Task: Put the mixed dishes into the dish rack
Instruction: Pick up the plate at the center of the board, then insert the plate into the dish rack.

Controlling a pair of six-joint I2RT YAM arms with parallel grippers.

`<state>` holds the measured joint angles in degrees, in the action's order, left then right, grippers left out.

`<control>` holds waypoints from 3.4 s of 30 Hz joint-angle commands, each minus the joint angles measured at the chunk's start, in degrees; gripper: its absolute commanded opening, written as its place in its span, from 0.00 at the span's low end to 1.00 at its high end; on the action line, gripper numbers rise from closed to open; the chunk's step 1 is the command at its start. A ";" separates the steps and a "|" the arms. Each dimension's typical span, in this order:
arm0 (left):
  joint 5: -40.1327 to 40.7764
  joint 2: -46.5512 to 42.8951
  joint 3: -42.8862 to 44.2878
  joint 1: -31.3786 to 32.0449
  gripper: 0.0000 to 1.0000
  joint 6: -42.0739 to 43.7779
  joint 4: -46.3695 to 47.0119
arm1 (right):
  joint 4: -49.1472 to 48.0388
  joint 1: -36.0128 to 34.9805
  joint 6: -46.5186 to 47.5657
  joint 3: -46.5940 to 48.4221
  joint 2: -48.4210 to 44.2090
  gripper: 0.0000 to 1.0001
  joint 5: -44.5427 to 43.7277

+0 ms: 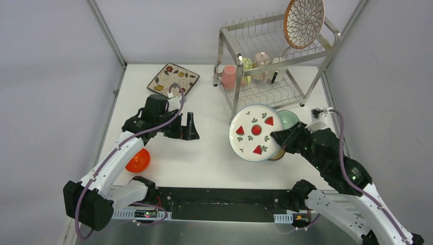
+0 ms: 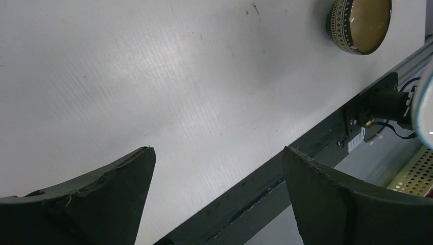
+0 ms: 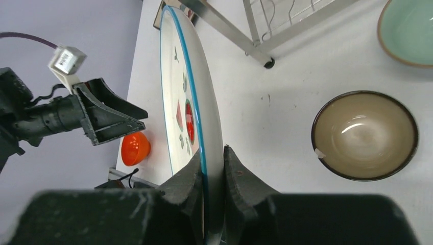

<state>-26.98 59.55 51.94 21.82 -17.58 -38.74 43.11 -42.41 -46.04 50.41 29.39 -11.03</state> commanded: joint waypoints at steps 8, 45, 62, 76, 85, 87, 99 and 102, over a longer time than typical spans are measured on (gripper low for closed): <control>-0.14 1.80 1.82 0.59 0.99 5.75 -1.70 | -0.06 -0.13 6.43 17.77 0.39 0.00 -9.55; -3.34 -0.40 0.84 0.62 0.99 7.21 -2.66 | -30.12 0.21 44.97 58.89 37.40 0.00 -23.51; -3.52 -0.40 0.79 0.67 0.99 7.19 -2.60 | -36.87 21.65 56.68 69.09 51.73 0.00 -3.32; -3.70 0.39 0.93 0.59 0.99 7.19 -2.61 | -36.25 39.94 48.44 66.91 58.27 0.00 21.69; -3.29 0.38 0.81 0.61 0.99 7.21 -2.61 | -41.31 41.28 46.25 58.34 57.90 0.00 22.75; -3.42 0.42 0.80 0.61 0.99 7.21 -2.62 | -42.22 41.28 46.22 56.86 58.08 0.00 21.56; -2.99 -0.05 0.74 0.60 0.99 7.17 -2.65 | -47.20 41.34 47.99 51.53 57.42 0.00 15.42; -2.90 0.11 0.83 0.65 0.99 7.28 -2.61 | -48.36 41.28 48.07 51.56 56.66 0.00 15.36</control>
<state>-29.10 60.36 51.99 21.82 -11.27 -42.04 4.99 -2.24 -1.52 101.51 90.04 9.67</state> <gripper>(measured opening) 0.990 0.160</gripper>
